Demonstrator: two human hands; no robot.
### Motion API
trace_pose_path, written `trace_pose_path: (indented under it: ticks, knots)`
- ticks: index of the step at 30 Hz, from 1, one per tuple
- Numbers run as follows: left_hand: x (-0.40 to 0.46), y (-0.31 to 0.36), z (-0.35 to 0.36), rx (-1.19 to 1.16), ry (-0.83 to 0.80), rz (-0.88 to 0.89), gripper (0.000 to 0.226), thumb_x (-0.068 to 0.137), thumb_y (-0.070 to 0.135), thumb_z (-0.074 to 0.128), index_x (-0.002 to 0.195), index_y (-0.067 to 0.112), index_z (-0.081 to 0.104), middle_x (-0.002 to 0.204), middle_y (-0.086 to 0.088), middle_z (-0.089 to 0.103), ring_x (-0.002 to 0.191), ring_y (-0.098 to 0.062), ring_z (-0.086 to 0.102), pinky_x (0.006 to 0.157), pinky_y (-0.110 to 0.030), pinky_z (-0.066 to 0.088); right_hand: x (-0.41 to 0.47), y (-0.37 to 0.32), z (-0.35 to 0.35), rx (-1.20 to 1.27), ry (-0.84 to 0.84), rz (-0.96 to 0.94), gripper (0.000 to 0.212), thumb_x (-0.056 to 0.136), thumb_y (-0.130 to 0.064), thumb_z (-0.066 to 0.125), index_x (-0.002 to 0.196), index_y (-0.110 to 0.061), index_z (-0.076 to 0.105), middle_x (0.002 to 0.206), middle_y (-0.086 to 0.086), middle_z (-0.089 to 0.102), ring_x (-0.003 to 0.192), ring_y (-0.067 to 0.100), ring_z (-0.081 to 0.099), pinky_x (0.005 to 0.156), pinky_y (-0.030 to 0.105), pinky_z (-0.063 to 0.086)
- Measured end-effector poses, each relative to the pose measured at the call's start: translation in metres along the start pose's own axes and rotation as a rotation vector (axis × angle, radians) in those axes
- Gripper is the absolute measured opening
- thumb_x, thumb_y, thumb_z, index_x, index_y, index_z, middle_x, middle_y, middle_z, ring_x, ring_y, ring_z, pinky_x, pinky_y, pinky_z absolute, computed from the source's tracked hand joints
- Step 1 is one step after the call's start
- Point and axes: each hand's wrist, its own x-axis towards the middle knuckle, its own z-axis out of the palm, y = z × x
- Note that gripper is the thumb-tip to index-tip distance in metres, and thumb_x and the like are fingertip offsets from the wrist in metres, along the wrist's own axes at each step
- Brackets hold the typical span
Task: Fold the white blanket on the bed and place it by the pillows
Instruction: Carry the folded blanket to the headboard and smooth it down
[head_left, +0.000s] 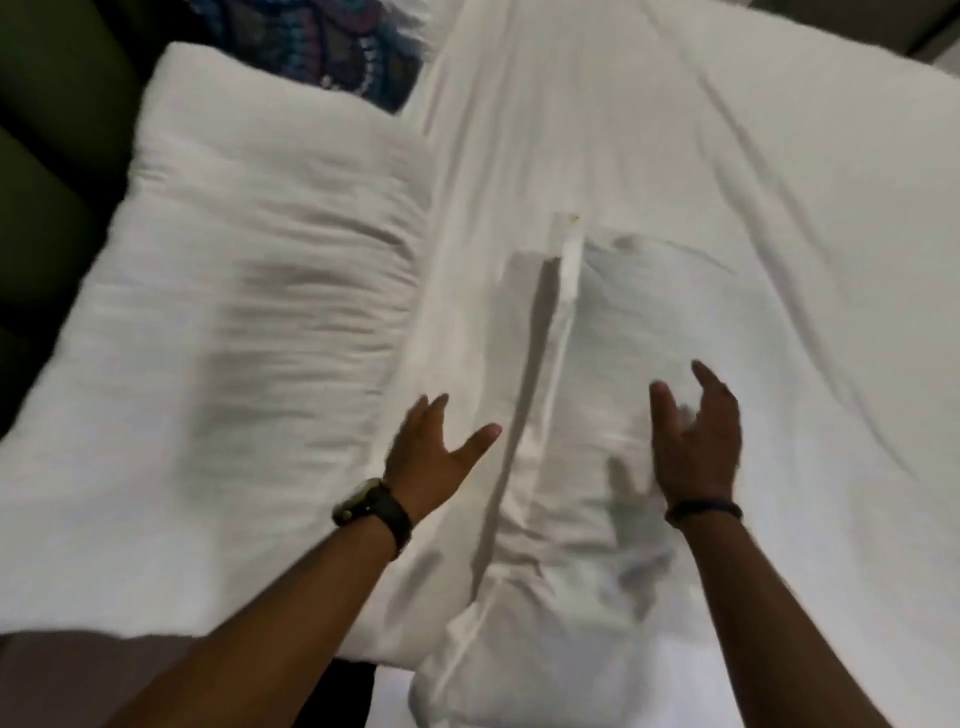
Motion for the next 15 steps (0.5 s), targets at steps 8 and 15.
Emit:
trace_pose_path:
  ticks: [8,15]
  knots:
    - [-0.002,0.063,0.125,-0.424,-0.151,-0.246,0.124,0.052,0.086,0.071,0.152,0.027,0.025,0.145,0.005,0.048,0.130,-0.023,0.050,0.110,-0.036,0.040,-0.020,0.180,-0.082,0.132,-0.136,0.697,0.093,0.076,-0.081,0.046,0.147,-0.021,0.035,0.148,0.008,0.045,0.132,0.030,0.045,0.112,0.041,0.034]
    - [-0.006,0.074,0.124,-0.588,-0.060,-0.225,0.099,0.045,0.073,0.086,0.127,0.026,0.057,0.115,0.002,0.071,0.100,-0.022,0.070,0.090,-0.043,0.057,-0.002,0.172,-0.086,0.319,-0.058,0.705,0.077,0.083,-0.075,0.045,0.123,-0.011,0.061,0.126,0.009,0.062,0.114,0.029,0.057,0.099,0.034,0.042]
